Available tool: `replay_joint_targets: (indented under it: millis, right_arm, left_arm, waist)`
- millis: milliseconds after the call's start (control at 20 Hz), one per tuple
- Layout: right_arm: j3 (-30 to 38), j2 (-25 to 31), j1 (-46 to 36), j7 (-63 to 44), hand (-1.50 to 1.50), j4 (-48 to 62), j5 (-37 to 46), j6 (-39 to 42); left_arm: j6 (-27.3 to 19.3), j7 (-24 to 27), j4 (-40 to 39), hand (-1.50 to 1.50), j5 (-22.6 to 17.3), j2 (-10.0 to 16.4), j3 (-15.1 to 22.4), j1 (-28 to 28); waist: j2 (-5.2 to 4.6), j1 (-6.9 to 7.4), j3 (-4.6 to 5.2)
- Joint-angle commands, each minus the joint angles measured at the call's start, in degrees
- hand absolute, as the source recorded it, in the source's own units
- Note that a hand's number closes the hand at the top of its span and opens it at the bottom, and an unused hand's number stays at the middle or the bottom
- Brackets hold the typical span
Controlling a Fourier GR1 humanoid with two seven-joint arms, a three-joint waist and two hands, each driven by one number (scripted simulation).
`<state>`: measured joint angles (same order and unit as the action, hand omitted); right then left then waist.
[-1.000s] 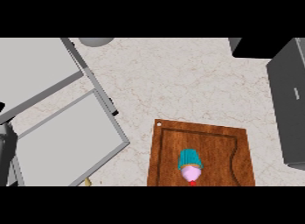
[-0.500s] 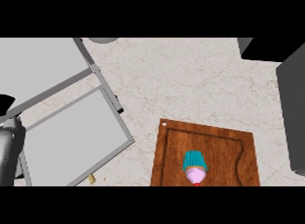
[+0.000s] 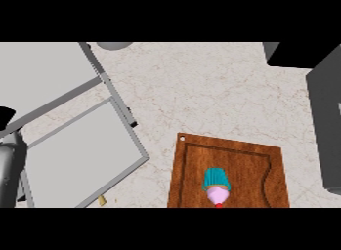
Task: Pick the squash from the cutting board and place it in the cardboard box
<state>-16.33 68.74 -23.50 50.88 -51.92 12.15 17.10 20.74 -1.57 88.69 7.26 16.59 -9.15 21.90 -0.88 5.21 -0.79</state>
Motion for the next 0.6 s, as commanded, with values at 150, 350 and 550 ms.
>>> replay_joint_targets:
  millis: [150, 350, 550]
  right_arm:
    - [7.6, -10.76, -2.85, 1.95, -1.5, 7.61, -21.71, 17.01]
    - [11.35, -11.84, -6.0, -8.65, -1.5, 13.59, -31.88, 24.7]
    - [14.96, -10.06, -10.61, -16.46, -1.5, 20.68, -37.75, 29.39]
  left_arm:
    - [0.17, 1.11, 0.09, 0.0, -0.25, -3.48, 2.06, -2.93]
    - [0.62, 0.64, 1.74, 0.0, -0.45, -3.62, 1.77, -3.66]
    - [1.21, 1.04, 1.28, 0.0, -0.42, -4.47, 2.28, -3.88]
  waist:
    - [-0.49, -1.93, 0.47]
    - [-0.33, -1.25, 0.63]
    - [-0.62, -1.19, 0.57]
